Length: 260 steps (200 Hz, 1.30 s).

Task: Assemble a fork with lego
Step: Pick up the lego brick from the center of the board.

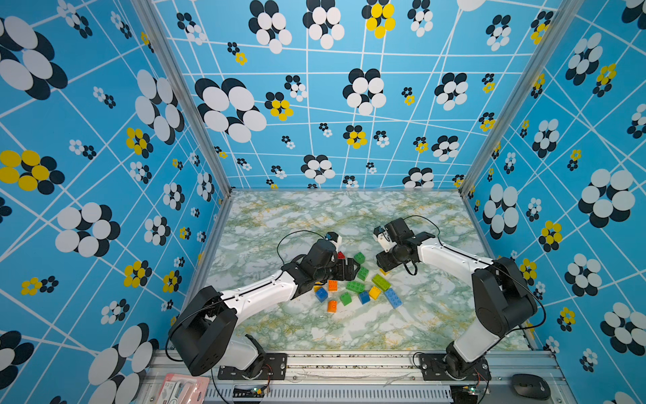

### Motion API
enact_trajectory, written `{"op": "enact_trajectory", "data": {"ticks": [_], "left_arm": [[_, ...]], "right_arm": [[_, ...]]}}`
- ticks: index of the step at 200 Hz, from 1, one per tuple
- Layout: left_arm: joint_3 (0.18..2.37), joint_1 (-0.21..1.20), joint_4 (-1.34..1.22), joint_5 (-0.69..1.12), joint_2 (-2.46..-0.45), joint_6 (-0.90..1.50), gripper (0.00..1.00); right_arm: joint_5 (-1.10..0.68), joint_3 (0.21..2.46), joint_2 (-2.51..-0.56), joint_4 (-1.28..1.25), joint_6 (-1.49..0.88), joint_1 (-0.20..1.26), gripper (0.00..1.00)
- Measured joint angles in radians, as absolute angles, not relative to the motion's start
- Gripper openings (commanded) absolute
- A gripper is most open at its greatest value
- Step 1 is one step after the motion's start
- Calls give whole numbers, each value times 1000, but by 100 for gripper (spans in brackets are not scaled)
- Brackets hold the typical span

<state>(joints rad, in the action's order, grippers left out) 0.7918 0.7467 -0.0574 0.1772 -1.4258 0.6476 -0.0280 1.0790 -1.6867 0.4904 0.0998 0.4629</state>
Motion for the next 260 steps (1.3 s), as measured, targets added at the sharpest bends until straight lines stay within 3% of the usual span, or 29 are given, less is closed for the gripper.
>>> {"op": "enact_trajectory", "data": {"ticks": [120,200,260], "left_arm": [[792,747,-57,192,-1451,647,85],[792,747,-57,194,-1451,647,86],[829,795,-38,187,-1451,647,88]], "right_arm": [[21,1086,-1735,514,131,478,43],[32,1094,-1731,518,122,479,34],[146,1088,-1521,536,-35,523,23]]}}
